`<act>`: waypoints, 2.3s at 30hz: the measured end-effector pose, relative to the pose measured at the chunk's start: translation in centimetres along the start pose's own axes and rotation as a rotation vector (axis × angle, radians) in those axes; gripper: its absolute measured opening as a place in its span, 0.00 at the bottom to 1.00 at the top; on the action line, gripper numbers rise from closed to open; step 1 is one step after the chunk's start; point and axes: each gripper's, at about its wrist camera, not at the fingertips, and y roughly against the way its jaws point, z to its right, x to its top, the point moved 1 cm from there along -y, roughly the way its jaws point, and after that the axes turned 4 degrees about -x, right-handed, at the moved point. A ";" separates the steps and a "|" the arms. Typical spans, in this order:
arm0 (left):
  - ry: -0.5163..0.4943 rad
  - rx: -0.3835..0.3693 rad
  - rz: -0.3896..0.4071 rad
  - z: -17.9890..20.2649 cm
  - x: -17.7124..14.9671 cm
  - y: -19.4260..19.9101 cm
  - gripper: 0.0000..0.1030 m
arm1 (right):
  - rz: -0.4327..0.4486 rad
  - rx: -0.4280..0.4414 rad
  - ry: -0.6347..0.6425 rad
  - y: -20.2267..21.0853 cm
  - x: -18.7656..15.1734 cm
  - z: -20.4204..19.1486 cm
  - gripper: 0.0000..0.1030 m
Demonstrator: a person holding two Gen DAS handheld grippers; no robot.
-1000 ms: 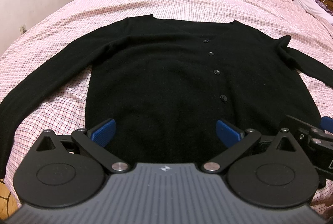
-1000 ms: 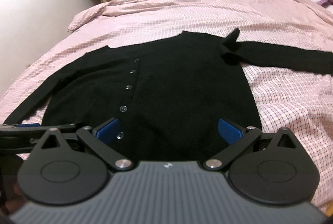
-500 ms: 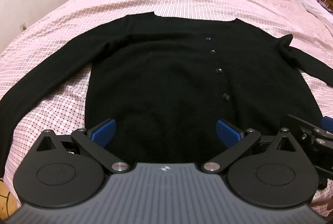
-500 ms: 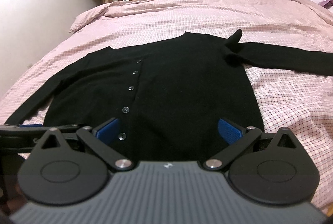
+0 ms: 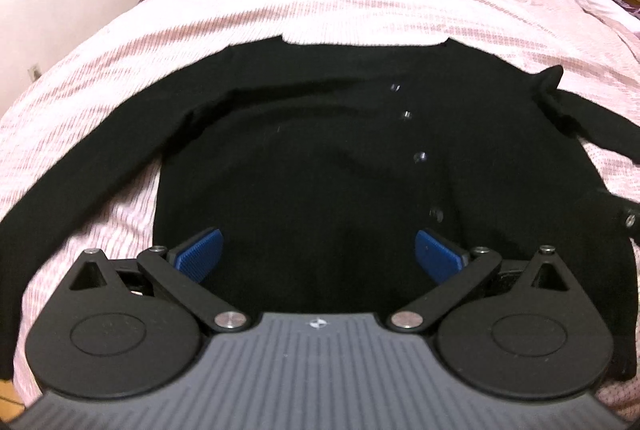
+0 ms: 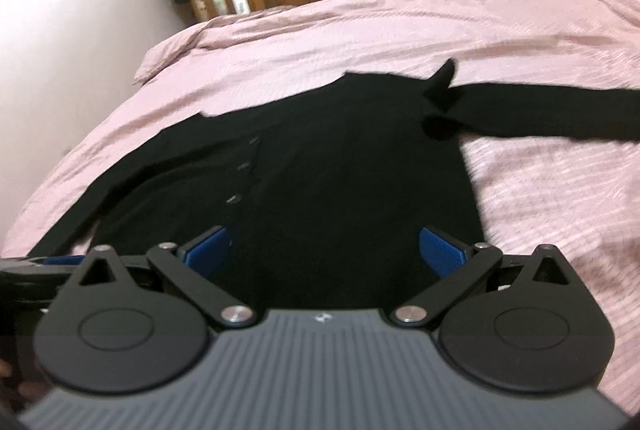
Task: Fold small clothes
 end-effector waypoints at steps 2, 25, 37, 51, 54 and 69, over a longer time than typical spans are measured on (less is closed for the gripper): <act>-0.003 -0.006 0.008 0.0 0.9 -0.3 1.00 | 0.014 -0.034 -0.021 -0.3 0.9 1.5 1.00; 0.026 0.018 -0.105 1.3 5.5 -9.6 1.00 | 0.021 -0.334 -0.517 -9.6 6.1 25.4 1.00; 0.045 0.033 -0.106 1.1 4.3 -11.4 1.00 | 0.207 -0.267 -0.672 -12.2 6.1 29.7 1.00; 0.039 0.050 -0.082 1.4 3.9 -11.3 1.00 | 0.292 -0.251 -0.706 -12.2 5.8 30.3 0.96; 0.040 0.048 -0.080 1.4 3.8 -11.3 1.00 | 0.312 -0.246 -0.753 -11.9 6.0 30.7 0.98; 0.041 0.041 -0.078 1.3 4.0 -10.9 1.00 | 0.388 -0.431 -0.721 -6.2 5.7 34.8 0.07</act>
